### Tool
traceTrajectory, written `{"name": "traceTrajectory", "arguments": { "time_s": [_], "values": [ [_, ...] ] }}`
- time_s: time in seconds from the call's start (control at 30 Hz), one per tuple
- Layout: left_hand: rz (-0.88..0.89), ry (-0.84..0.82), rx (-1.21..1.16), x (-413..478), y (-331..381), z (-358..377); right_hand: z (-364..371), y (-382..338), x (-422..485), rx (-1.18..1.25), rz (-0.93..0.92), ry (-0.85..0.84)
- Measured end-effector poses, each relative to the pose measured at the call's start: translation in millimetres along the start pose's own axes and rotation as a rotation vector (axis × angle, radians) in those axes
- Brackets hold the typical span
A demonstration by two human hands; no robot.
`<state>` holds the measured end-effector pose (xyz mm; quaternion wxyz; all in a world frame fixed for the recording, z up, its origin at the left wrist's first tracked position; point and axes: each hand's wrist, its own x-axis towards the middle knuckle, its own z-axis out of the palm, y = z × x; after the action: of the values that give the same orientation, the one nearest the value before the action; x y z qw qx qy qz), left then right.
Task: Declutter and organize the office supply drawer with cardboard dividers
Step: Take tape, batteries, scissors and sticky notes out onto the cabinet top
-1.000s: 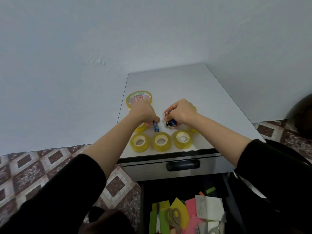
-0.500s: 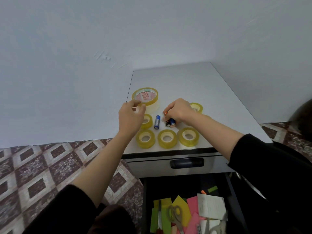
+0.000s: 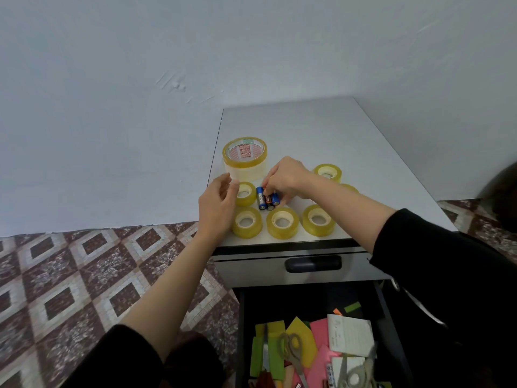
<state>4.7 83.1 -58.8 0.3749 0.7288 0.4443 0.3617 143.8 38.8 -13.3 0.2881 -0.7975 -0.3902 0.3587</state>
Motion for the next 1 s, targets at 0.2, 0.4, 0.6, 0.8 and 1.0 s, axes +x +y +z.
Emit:
{"name": "traceTrajectory", "arguments": {
  "time_s": [0.2,0.4,0.6,0.8,1.0],
  "values": [
    [0.022,-0.003,0.03,0.8,-2.3,1.8,-2.9,0.2,-2.1,-0.025,0.039,0.029],
    [0.033,-0.001,0.044,1.8,-3.3,2.8,-5.2,0.0,-4.2,-0.094,0.055,0.049],
    [0.037,0.006,0.052,1.8,-4.4,2.9,-3.9,3.9,-4.0,-0.057,0.036,0.034],
    [0.031,0.002,0.061,1.9,-3.5,3.3,-5.6,6.1,-1.8,-0.1,0.037,0.056],
    [0.007,-0.002,0.045,0.0,0.2,0.1,-8.5,9.0,-7.8,-0.071,0.006,0.106]
  ]
}}
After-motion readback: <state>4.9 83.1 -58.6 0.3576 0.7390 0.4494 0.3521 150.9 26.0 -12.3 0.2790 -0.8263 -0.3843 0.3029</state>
